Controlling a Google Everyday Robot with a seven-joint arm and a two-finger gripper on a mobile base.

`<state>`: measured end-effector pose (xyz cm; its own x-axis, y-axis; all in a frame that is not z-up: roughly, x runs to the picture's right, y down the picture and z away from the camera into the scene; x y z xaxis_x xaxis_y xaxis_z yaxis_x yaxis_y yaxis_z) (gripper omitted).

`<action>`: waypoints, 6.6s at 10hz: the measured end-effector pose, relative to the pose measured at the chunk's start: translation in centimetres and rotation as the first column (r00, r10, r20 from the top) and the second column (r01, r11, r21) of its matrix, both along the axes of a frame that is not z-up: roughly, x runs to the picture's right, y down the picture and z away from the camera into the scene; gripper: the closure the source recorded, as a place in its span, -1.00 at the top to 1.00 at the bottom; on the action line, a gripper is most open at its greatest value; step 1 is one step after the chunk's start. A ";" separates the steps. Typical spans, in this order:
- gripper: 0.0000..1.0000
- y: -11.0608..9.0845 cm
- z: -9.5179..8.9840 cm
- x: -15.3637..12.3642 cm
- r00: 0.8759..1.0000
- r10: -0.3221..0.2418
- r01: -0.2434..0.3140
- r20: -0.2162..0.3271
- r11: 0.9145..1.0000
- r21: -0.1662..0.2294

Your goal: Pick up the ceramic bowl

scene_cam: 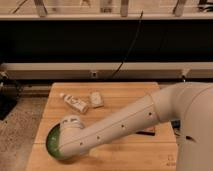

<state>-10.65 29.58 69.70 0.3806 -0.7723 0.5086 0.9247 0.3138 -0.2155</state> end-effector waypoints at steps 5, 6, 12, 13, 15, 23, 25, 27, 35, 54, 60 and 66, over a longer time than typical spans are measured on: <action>0.60 0.8 2.4 0.0 1.000 0.010 -0.009 0.016 0.999 -0.038; 0.60 0.9 2.6 0.0 1.000 0.013 -0.012 0.019 0.999 -0.044; 0.60 1.4 3.7 -0.2 1.000 0.017 -0.015 0.023 0.998 -0.064; 0.60 1.4 3.7 -0.3 1.000 0.017 -0.015 0.024 0.998 -0.065; 0.36 1.5 3.7 -0.2 0.999 0.021 -0.019 0.026 0.998 -0.067; -1.00 0.9 3.5 1.0 0.999 0.033 -0.032 0.012 0.998 -0.047; -1.00 0.1 2.9 1.6 0.999 0.039 -0.039 0.002 0.999 -0.038; -0.94 0.3 3.1 1.7 0.999 0.038 -0.038 0.001 0.999 -0.032; -0.99 -1.9 1.5 2.9 0.999 0.050 -0.050 -0.015 0.999 0.004; -1.00 -6.1 -2.5 4.3 0.997 0.067 -0.063 -0.048 0.996 0.071; -1.00 -6.7 -3.2 4.0 0.996 0.071 -0.067 -0.049 0.994 0.090; -1.00 -7.5 -3.6 3.8 0.996 0.076 -0.070 -0.050 0.992 0.109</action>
<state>-6.80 22.11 66.07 0.4622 -0.7903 0.4023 0.8866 0.4037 -0.2256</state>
